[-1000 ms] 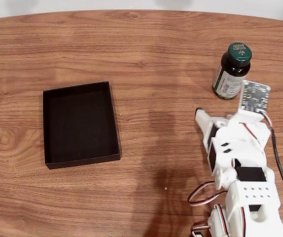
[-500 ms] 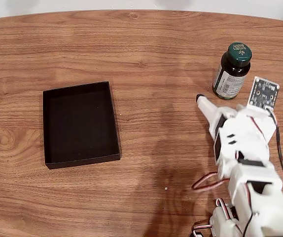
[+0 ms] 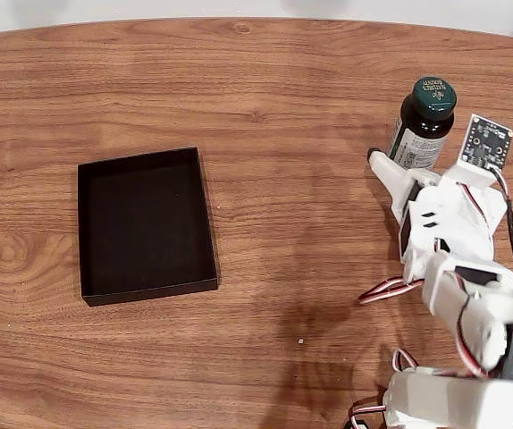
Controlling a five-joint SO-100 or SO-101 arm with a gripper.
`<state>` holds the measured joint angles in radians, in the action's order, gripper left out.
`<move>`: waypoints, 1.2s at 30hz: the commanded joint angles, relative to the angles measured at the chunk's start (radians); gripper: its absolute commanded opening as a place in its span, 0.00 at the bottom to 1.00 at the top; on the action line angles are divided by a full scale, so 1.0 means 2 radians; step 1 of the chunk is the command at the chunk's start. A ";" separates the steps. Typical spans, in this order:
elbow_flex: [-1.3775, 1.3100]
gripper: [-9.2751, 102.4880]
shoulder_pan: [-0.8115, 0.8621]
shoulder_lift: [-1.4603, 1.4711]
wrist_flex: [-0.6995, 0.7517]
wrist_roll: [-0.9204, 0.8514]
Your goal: Pick up the pill bottle and place it in the black box.
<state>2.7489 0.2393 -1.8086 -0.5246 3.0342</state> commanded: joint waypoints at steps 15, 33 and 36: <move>-0.104 0.43 0.017 0.090 -0.063 -0.005; -0.163 0.42 0.002 0.176 -0.106 0.005; -0.173 0.42 -0.002 0.189 -0.110 0.008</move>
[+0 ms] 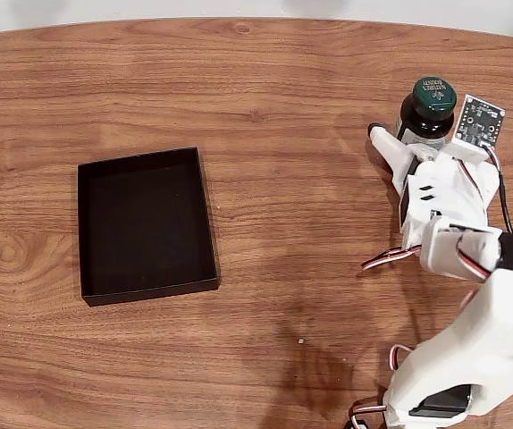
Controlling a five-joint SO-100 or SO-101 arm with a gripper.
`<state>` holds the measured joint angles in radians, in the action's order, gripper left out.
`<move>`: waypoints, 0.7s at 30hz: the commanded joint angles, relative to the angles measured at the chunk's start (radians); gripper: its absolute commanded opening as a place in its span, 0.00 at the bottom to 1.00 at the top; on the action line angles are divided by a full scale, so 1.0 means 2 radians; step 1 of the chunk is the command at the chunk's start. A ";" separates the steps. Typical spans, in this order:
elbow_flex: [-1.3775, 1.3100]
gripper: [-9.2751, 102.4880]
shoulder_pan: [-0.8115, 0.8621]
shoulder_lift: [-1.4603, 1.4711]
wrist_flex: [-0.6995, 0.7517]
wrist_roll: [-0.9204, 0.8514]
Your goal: Pick up the pill bottle and place it in the black box.
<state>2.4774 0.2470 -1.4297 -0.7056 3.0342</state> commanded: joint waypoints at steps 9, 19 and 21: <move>-0.075 0.42 -0.013 0.044 -0.038 0.011; -0.108 0.42 -0.015 0.083 -0.055 0.013; -0.112 0.42 -0.015 0.087 -0.058 0.012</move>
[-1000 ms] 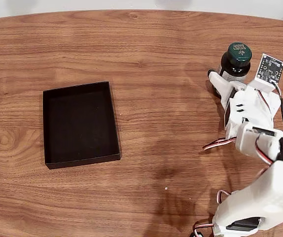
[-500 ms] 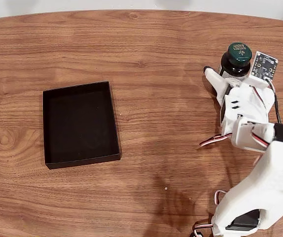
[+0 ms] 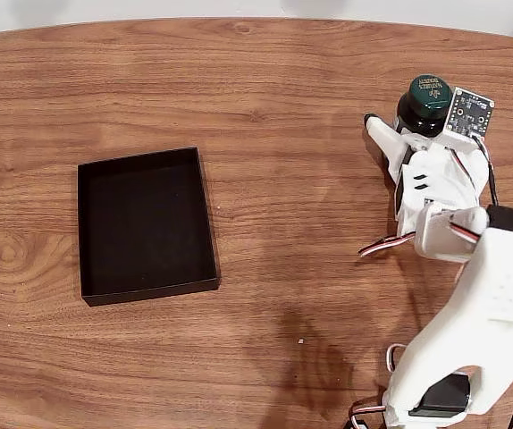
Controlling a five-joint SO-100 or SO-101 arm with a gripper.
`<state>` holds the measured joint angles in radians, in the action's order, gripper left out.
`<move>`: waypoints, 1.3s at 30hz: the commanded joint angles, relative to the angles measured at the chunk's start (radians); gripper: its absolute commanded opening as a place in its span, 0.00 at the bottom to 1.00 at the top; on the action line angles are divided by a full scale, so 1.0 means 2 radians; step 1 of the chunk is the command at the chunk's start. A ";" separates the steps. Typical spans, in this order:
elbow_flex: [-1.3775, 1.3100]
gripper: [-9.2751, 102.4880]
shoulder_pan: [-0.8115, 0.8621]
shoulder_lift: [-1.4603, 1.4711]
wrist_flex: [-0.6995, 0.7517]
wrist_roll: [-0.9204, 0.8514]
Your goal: Pick up the pill bottle and place it in the black box.
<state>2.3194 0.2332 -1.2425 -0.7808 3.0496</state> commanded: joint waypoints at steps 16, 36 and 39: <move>-0.034 0.35 -0.017 -0.004 -0.055 -0.038; 0.061 0.24 -0.063 -0.103 -0.083 -0.069; 0.078 0.23 -0.071 -0.131 -0.082 -0.071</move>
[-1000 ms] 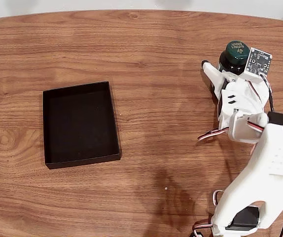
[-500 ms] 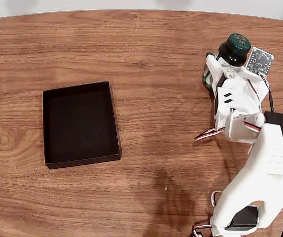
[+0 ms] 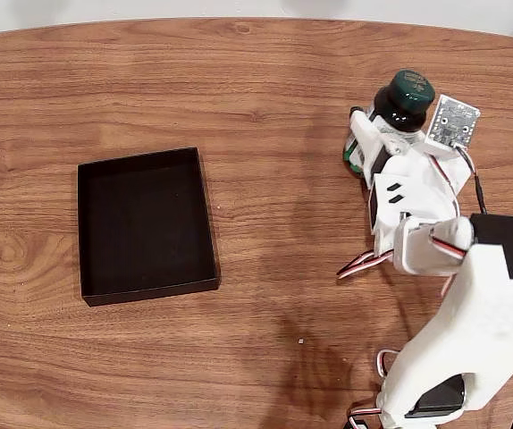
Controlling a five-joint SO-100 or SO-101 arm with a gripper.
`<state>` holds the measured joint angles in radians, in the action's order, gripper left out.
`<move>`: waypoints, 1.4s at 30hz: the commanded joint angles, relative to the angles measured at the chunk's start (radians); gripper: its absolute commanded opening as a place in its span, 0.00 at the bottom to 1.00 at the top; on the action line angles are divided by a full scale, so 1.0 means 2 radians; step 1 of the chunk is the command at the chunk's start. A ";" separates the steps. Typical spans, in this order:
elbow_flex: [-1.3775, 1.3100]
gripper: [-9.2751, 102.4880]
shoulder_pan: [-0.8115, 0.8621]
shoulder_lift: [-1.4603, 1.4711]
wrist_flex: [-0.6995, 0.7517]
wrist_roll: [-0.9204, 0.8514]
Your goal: Pick up the pill bottle and place it in the black box.
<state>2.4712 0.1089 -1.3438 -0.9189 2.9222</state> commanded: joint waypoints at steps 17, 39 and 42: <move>0.125 0.22 -0.117 -0.297 0.008 -0.008; 0.215 0.21 -0.308 -0.484 0.065 0.048; 0.225 0.21 -0.337 -0.483 0.049 0.066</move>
<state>2.9330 -0.4970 -2.2427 -0.7624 3.0158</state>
